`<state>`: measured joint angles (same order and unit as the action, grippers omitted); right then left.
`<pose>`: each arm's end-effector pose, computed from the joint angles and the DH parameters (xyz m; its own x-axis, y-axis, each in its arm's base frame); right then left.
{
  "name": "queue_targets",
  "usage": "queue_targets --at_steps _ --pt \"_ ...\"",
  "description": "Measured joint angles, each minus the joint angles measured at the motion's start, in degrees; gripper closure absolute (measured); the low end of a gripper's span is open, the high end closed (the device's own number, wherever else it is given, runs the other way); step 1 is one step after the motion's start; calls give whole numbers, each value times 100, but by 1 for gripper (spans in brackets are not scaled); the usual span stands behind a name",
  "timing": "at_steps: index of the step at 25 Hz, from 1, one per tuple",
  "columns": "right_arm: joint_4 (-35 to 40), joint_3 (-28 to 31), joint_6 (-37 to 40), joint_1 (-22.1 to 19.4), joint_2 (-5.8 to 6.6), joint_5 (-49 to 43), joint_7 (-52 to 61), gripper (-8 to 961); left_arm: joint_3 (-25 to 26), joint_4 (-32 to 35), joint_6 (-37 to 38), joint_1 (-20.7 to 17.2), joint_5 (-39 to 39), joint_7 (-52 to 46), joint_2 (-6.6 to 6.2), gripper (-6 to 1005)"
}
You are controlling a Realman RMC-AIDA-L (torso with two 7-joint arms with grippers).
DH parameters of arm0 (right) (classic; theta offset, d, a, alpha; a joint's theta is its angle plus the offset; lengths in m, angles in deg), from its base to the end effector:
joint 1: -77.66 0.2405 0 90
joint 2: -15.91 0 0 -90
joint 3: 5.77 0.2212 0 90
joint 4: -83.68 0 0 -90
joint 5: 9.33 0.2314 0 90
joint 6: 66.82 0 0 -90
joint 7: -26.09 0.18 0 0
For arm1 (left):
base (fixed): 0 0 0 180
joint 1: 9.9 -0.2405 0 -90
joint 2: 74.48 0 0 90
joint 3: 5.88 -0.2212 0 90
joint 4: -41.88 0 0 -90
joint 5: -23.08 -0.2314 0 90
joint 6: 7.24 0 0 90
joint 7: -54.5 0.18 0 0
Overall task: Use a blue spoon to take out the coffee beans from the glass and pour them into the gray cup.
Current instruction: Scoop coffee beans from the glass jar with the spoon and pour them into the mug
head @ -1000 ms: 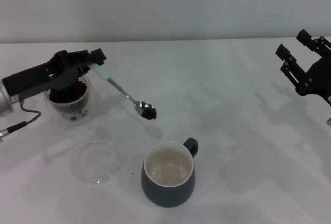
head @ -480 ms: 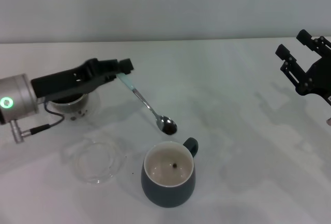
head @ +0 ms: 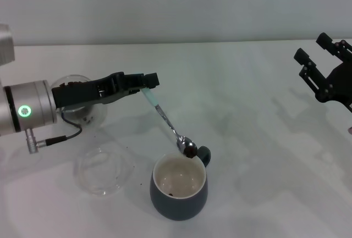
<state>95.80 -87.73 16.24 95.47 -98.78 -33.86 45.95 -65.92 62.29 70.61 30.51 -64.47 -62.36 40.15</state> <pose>0.2911 0.3250 0.0192 0.7303 0.2284 -0.6438 -0.4992 -0.4649 -0.7312 -0.1800 0.3834 -0.0484 0.2453 0.8253 0.5087 0.8284 -0.4510 0.3323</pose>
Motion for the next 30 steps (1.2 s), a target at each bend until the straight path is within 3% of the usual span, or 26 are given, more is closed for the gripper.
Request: queue_targets --at_steps 9,30 --pt "0 6 -16 10 -6 0 0 416 1 193 -169 -27 -329 491 2 864" --pt "15 5 -235 12 -17 0 0 416 -105 1173 -168 -37 -818 1128 284 864"
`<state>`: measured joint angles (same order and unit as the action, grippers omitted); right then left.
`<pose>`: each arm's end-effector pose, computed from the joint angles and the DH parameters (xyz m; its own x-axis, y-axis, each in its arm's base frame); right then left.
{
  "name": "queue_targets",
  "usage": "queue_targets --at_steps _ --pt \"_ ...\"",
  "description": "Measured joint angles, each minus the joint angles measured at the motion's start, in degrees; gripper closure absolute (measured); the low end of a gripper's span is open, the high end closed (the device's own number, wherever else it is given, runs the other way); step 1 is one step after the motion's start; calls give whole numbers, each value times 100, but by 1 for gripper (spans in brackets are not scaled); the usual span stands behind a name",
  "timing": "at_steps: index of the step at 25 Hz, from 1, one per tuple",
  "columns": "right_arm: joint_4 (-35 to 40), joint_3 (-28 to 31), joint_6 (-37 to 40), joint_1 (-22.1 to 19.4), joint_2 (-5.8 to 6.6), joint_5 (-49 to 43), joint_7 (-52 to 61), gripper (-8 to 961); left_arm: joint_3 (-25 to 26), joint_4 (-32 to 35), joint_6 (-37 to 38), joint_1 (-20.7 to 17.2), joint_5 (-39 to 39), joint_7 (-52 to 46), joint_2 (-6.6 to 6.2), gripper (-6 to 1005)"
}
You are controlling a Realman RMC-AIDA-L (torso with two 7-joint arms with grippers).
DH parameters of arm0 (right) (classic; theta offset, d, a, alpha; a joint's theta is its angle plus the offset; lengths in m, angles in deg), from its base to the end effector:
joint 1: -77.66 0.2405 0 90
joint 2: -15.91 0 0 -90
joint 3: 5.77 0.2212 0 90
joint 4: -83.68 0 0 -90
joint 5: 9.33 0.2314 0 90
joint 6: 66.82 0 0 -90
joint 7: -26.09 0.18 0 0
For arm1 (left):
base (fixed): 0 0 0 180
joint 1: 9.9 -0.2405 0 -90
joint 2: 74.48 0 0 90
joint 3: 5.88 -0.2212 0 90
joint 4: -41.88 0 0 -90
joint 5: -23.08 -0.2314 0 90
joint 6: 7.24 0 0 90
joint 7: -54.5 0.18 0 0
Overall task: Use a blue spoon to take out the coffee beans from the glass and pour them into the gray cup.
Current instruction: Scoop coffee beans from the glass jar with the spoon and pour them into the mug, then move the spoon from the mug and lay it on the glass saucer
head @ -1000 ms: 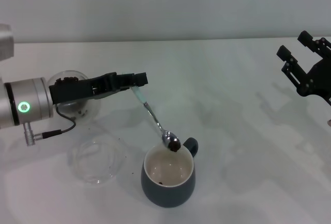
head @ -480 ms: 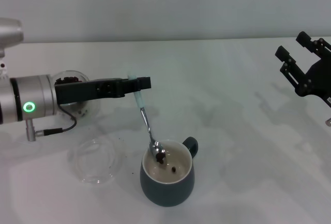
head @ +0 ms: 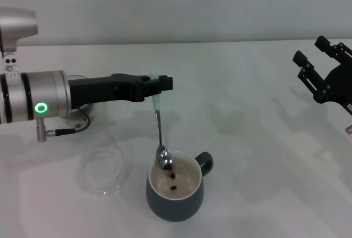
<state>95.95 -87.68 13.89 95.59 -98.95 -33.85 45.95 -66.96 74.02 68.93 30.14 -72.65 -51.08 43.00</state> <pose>0.2956 0.3285 0.0160 0.7448 0.1988 -0.6369 -0.5059 -0.4541 -0.7334 -0.1550 0.3901 -0.0518 0.5936 0.6143 0.5199 0.6709 -0.7345 0.1019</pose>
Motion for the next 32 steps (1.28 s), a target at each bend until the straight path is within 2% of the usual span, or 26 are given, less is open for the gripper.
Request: queue_targets --at_steps 8,15,21,25,27,32 --pt "12 0 -12 0 0 0 0 416 -266 277 5 71 5 117 86 863" --pt "12 0 -33 0 3 0 0 416 -210 515 108 -1 109 77 78 863" --pt "32 0 -34 10 8 0 0 416 -127 982 198 -472 332 -97 -19 864" --pt "32 0 -35 28 9 0 0 417 53 986 197 -694 346 -102 -65 864" --pt "32 0 -35 37 8 0 0 417 141 946 162 -921 328 -71 -119 864" --pt "31 -1 -34 52 3 -3 16 417 370 753 80 -1203 307 24 -148 863"
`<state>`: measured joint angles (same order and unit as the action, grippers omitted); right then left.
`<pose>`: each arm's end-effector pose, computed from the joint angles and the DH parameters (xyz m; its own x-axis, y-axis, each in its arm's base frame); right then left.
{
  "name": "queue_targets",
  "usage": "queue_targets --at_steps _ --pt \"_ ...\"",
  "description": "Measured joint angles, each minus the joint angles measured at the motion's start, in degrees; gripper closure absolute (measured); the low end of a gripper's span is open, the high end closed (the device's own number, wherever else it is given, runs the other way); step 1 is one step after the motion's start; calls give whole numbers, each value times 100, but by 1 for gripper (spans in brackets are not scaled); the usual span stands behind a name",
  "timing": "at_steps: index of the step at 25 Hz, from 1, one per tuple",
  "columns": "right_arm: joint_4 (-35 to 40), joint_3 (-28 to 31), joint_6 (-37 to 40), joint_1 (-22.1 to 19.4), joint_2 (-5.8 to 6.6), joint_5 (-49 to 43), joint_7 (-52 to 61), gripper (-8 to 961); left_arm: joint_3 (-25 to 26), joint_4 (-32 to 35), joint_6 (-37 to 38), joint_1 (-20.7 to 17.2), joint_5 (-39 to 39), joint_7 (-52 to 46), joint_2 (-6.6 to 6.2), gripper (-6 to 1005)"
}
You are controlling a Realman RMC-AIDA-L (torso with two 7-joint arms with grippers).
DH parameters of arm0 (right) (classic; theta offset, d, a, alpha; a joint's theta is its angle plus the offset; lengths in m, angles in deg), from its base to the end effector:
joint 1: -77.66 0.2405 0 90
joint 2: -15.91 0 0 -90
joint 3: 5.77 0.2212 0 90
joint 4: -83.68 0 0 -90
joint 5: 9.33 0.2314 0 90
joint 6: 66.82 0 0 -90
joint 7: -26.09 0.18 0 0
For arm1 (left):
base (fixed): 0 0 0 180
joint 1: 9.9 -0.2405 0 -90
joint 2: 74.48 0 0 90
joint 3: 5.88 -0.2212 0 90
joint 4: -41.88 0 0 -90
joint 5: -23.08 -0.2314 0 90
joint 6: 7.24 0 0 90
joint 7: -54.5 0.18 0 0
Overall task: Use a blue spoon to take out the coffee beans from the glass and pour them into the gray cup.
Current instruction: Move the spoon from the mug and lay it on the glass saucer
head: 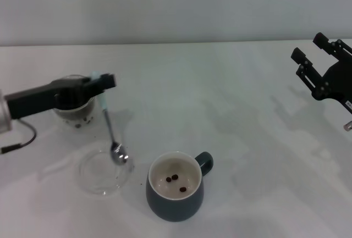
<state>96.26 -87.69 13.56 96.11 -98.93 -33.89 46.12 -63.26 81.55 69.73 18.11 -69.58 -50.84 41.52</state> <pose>0.2923 0.3323 0.0162 0.7433 0.2046 -0.6369 -0.5019 -0.4588 -0.7332 -0.2130 0.3799 -0.0020 0.4931 0.5950 0.6346 0.7600 -0.6497 0.0186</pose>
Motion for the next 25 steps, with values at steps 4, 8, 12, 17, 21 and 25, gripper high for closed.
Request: queue_targets --at_steps 4,8,12,17,21,25 --pt "-3 -19 3 4 -3 -12 21 417 118 -178 -182 -210 -13 26 -64 863" --pt "-29 -35 8 -2 -13 -5 35 417 177 -339 -317 -321 -51 74 -104 863" --pt "-29 -34 8 -1 -13 -10 59 417 177 -489 -398 -329 -58 95 -138 863" --pt "-43 -34 8 1 -12 -18 79 417 176 -630 -568 -306 -117 105 -140 863" --pt "-47 -34 6 1 -12 -7 82 417 155 -883 -719 -208 -138 106 -140 862" --pt "-48 -15 -10 -2 -11 -1 88 417 151 -1103 -885 -126 -158 81 -139 862"
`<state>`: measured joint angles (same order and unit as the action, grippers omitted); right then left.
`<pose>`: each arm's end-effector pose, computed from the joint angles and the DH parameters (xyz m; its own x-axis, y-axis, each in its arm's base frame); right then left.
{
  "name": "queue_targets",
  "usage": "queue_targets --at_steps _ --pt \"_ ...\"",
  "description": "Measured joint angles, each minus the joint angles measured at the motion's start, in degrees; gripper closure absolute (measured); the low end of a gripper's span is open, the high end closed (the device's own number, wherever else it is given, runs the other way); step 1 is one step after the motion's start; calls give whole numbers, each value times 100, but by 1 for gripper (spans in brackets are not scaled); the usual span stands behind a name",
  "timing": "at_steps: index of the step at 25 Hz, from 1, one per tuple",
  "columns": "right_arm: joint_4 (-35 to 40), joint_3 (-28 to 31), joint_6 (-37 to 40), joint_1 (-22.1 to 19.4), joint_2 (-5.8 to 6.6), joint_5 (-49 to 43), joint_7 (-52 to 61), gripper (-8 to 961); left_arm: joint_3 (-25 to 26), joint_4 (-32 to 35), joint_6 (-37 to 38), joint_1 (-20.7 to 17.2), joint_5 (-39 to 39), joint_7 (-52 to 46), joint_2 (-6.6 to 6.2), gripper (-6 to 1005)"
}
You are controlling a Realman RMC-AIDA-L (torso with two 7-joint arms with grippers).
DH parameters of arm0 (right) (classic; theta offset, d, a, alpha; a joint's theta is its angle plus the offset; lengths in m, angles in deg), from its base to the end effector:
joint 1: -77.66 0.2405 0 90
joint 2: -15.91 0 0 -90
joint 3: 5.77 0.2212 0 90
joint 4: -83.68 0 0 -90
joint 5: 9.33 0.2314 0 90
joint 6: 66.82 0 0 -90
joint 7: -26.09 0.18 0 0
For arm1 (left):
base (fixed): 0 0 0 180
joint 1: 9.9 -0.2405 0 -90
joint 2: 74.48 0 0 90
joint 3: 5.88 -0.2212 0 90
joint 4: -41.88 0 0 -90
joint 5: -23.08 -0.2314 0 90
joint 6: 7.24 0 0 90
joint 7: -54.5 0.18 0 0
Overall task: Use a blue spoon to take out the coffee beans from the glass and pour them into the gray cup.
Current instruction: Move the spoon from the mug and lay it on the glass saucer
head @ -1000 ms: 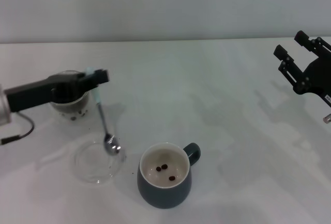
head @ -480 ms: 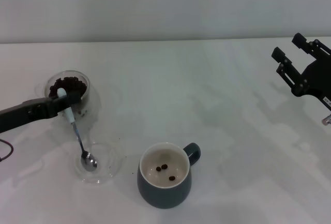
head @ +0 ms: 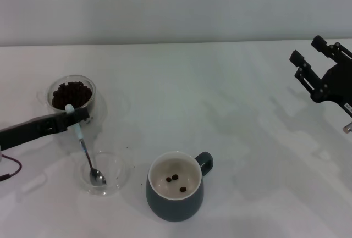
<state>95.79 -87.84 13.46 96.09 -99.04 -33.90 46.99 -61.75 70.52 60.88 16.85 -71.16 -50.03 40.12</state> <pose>0.2940 0.3307 0.0139 0.7369 0.1871 -0.6496 -0.5172 -0.4628 -0.7200 -0.2821 0.3694 -0.0210 0.3586 0.7001 0.6175 0.9006 -0.4335 -0.0315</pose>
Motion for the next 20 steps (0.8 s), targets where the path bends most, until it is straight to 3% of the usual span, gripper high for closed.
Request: queue_targets --at_steps 20 --pt "48 0 -95 26 -9 5 1 416 -33 -368 -9 165 -258 -283 3 837"
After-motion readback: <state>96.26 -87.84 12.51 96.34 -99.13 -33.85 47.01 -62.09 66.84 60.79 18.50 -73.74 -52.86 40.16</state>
